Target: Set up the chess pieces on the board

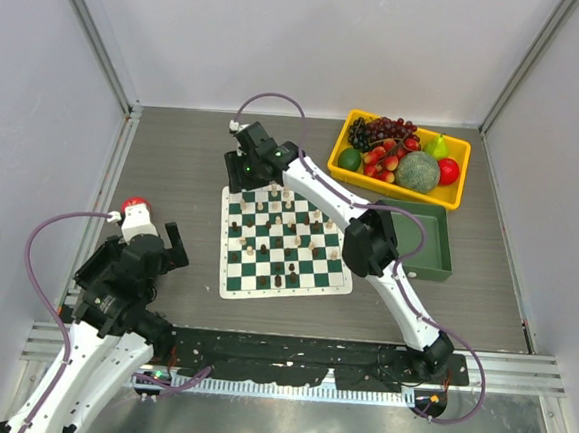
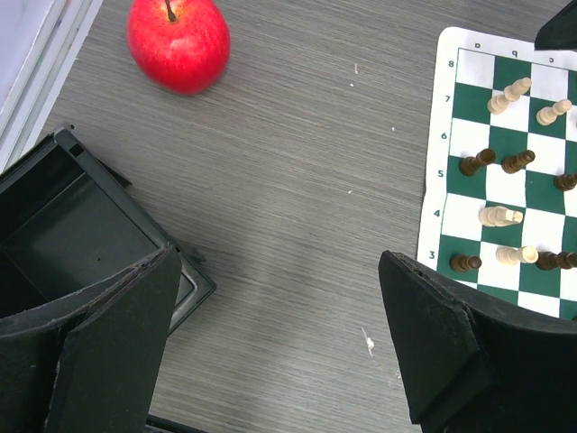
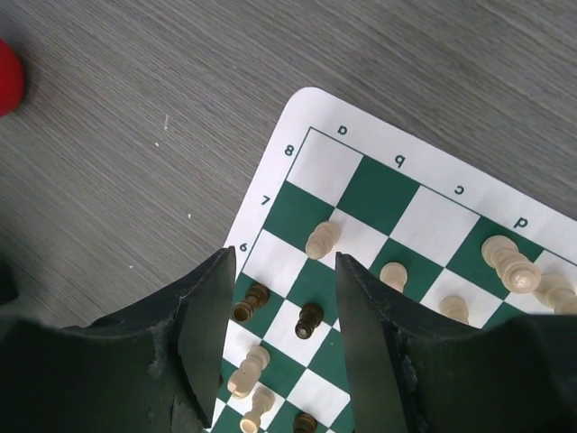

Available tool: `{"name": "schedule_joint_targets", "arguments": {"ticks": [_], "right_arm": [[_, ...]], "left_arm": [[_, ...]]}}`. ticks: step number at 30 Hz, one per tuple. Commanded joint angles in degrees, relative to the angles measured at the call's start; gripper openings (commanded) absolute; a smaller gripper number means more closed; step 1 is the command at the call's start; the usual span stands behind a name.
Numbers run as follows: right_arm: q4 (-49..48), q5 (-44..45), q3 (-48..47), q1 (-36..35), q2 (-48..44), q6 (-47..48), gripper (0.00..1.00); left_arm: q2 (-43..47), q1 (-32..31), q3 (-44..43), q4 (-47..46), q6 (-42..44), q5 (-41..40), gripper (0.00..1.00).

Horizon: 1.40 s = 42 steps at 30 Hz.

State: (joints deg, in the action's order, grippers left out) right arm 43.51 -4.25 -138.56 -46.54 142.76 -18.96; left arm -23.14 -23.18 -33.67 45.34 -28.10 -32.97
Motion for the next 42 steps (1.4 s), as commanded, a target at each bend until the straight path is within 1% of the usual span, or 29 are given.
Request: {"name": "schedule_joint_targets", "arguments": {"ticks": [1, 12, 32, 34, 35, 36, 40, 41, 42], "right_arm": [[-0.88, -1.2, -3.29, -0.3, 0.68, 1.56, 0.53], [0.09, -2.6, -4.52, -0.83, 3.58, 1.56, 0.5], [1.05, -0.14, -6.37, -0.74, 5.51, 1.91, 0.45], [0.88, -0.4, -6.46, -0.74, 4.72, 2.0, 0.48], [0.88, -0.49, -6.63, -0.74, 3.76, 2.35, 0.52], [0.44, -0.76, -6.63, -0.74, 3.06, 2.52, 0.52], [-1.49, -0.76, -4.97, -0.65, -4.57, 3.67, 0.55], [-1.93, -0.67, -3.05, -0.65, -5.9, 4.02, 0.57], [-2.98, -0.67, -1.99, -0.39, -9.22, 4.19, 0.57]], "left_arm": [[-0.33, -0.02, -1.75, -0.52, -0.73, -1.39, 1.0], [-0.42, -0.02, -1.66, -0.52, -0.73, -1.31, 1.0], [-0.24, -0.02, -1.66, -0.34, -0.82, -1.66, 1.0], [-0.33, -0.02, -1.57, -0.43, -0.73, -1.66, 1.0], [-0.42, -0.02, -1.75, -0.6, -0.73, -1.57, 1.0], [-0.42, -0.02, -1.75, -0.61, -0.47, -1.22, 1.0], [-1.73, -0.02, -2.98, -0.52, -0.38, -0.87, 0.99], [-2.17, -0.02, -3.33, -0.52, -0.38, -0.78, 1.0], [-2.52, -0.02, -3.85, -0.69, -0.38, -0.6, 1.0]]}}
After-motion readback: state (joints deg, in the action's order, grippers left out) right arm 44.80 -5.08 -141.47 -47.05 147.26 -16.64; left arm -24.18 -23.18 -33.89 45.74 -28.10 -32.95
